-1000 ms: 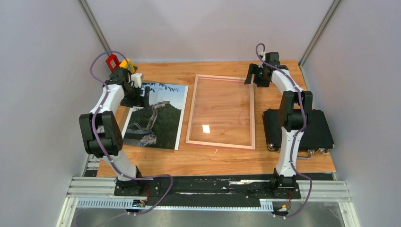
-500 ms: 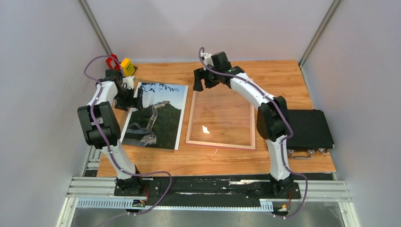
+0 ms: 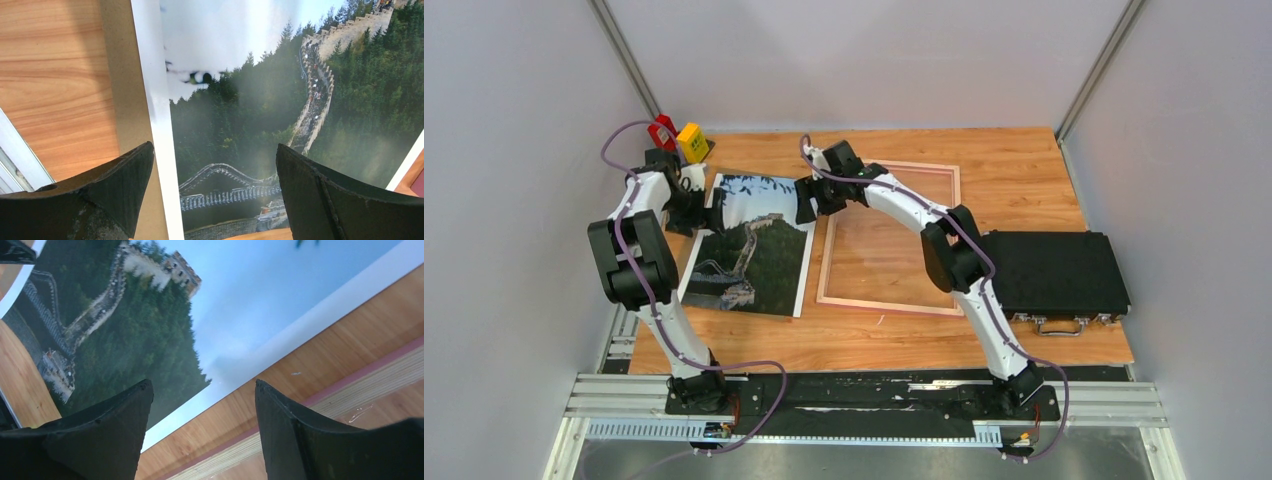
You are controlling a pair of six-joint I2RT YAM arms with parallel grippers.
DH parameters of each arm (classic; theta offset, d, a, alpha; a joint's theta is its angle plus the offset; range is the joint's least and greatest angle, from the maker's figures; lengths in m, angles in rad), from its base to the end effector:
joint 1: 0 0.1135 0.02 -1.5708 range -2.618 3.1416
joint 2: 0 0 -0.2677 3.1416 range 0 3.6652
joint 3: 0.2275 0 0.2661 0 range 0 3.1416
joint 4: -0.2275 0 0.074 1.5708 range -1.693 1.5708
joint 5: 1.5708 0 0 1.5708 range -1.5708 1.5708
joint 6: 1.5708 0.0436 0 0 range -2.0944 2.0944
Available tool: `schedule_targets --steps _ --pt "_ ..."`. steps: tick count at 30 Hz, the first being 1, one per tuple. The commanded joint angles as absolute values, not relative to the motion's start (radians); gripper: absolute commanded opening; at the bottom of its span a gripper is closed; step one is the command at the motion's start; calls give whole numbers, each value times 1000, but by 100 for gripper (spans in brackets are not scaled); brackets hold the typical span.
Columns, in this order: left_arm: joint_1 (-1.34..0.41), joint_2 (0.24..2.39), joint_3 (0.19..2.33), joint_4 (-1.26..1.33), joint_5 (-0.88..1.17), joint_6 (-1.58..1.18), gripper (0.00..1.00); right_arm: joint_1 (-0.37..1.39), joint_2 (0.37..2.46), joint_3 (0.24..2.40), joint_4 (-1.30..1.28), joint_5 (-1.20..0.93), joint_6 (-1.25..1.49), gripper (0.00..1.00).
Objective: Put the photo into the frame
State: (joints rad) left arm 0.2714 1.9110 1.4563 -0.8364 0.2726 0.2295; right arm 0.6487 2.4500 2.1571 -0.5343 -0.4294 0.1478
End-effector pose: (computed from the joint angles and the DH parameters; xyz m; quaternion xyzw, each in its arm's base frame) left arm 0.3891 0.0961 0.1944 -0.0016 0.9812 -0.0961 0.1671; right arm 0.4422 0.3580 0.1832 -0.3006 0.8627 0.3206 0.2502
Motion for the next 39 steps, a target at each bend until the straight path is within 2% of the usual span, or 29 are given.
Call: schedule_targets --steps 1,9,19,30,39 --pt "284 1914 1476 -821 299 255 99 632 2470 2161 -506 -424 241 72" --pt "286 1921 1477 -820 322 257 99 625 2441 2036 -518 -393 328 70" --pt "286 1941 1487 -840 361 280 98 620 2460 2029 -545 -401 378 70" --pt "286 2006 1526 -841 340 289 98 628 2472 2004 -547 -498 443 70" --pt "285 2009 1474 -831 371 284 97 634 2468 1965 -533 -561 508 70"
